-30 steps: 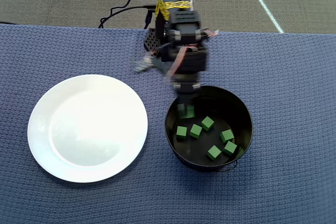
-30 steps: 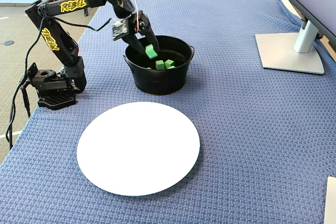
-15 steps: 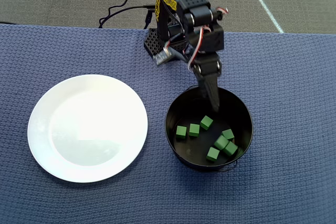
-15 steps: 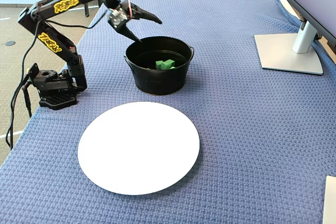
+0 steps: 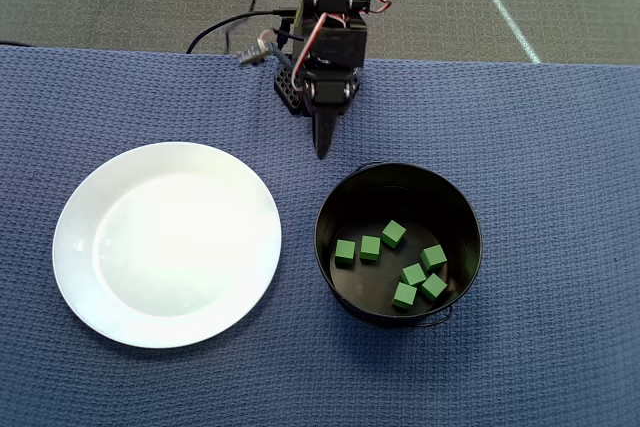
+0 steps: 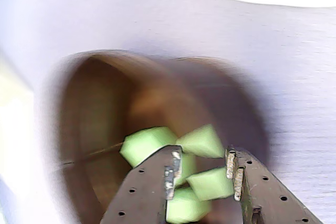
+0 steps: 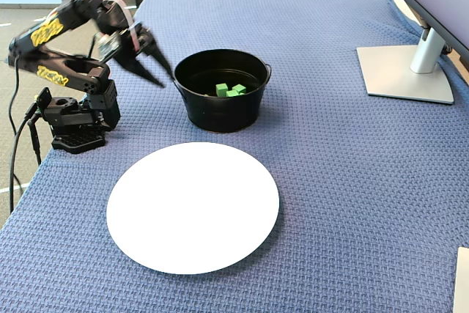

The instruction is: Pick up the green cubes from the white plate and place them in the black recipient

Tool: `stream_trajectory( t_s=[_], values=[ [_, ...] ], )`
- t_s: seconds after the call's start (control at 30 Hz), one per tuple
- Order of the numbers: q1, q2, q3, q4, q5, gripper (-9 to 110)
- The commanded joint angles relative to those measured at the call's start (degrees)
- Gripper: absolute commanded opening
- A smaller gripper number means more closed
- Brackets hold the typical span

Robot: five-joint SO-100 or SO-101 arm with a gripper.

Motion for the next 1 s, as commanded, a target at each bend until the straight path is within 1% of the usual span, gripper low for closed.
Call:
stream_trajectory(
  t_s=[0.0,0.07,0.2,0.37,0.97],
  values=[
    [3.3,5.6,3.1,2.7,3.3,0],
    [5.0,6.7,6.2,1.2,2.7,0],
    [3.7,7.2,12.4,-1.4,3.3,0],
    [5.2,7.6,12.1,-0.7,2.4,0],
    [4.3,7.7,12.6,-0.5,2.2,0]
  ],
)
